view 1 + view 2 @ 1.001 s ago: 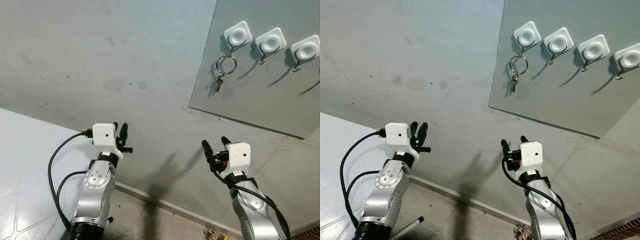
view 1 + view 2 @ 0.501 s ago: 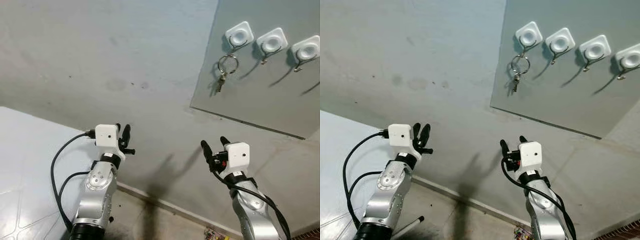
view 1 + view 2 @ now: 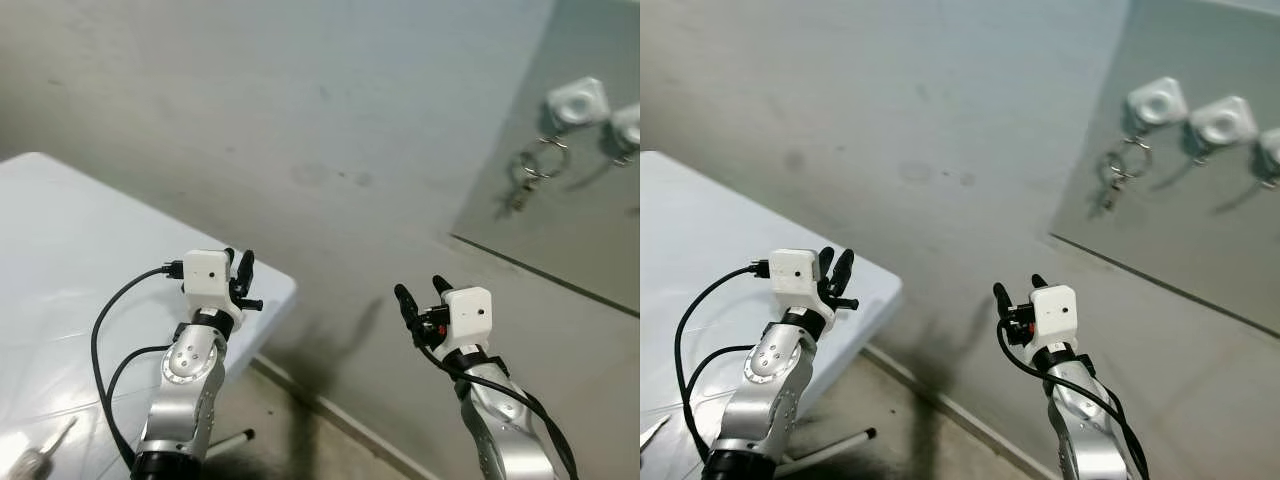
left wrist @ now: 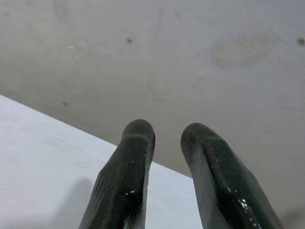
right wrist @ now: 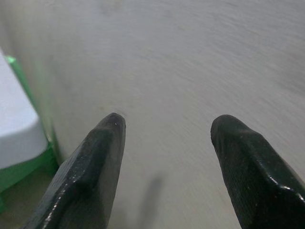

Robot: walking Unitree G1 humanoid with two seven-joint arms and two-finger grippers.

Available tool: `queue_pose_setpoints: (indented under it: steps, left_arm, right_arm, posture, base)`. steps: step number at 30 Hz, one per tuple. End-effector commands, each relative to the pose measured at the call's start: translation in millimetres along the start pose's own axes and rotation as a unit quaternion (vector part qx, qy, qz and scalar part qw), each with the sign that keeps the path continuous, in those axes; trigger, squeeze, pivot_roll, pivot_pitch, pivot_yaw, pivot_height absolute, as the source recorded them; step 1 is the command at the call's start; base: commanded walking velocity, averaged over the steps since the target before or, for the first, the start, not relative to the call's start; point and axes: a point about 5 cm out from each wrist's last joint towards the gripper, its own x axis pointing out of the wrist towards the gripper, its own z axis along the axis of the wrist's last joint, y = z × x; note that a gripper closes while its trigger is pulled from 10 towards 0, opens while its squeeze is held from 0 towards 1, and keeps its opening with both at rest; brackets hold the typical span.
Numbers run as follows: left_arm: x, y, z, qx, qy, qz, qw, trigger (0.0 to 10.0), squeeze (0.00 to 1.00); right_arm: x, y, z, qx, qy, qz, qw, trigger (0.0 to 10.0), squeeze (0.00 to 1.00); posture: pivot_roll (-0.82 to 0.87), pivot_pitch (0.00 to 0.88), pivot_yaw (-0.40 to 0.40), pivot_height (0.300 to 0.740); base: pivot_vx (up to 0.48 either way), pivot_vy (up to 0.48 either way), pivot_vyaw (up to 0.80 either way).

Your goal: Hang keys on a hook

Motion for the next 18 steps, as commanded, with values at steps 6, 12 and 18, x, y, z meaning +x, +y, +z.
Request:
queue_pose_setpoints:
  steps: [6,12,18]
  left_arm:
    - [1.8,9.4,8.3,0.009,-0.005,-0.004,1.000,10.0,0.00]
    - [2.2,6.6,9.8,0.002,-0.008,-0.003,1.000,10.0,0.00]
    - [1.8,4.8,9.6,-0.002,-0.006,-0.004,1.000,10.0,0.00]
  right_arm:
    - [6.3,-9.4,13.4,-0.008,-0.021,-0.001,1.000,10.0,0.00]
    - [7.3,-9.6,14.0,-0.009,-0.022,0.001,1.000,10.0,0.00]
    - [7.2,-10.2,14.6,-0.009,-0.023,0.002,1.000,10.0,0.00]
  posture:
    - [0.04,0.000,-0.081,0.740]
    - [0.04,0.000,-0.081,0.740]
    - [0.04,0.000,-0.080,0.740]
  base:
    - [0.000,0.000,0.80]
    - [0.000,0.000,0.80]
    - [0.000,0.000,0.80]
